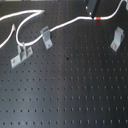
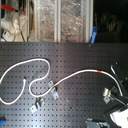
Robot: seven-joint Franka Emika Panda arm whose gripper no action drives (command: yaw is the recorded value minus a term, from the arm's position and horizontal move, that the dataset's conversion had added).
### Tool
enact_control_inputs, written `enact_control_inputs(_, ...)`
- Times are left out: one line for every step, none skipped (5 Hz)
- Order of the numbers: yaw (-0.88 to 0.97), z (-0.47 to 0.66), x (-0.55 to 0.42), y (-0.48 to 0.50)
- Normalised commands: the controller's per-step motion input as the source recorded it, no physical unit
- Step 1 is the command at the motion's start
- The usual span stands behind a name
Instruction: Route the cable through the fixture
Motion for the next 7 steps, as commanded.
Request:
enact_control_inputs(-0.11,0.25,-0.462,-0.182)
enact_control_inputs(0.33,0.05,-0.383,0.001)
enact_control_inputs(0.00,0.00,-0.051,-0.023)
enact_control_inputs(-0.31,0.01,-0.262,0.188)
enact_control_inputs(-0.43,0.02,-0.284,0.187)
enact_control_inputs(0.36,0.00,-0.293,0.256)
enact_control_inputs(0.60,0.00,-0.173,0.224)
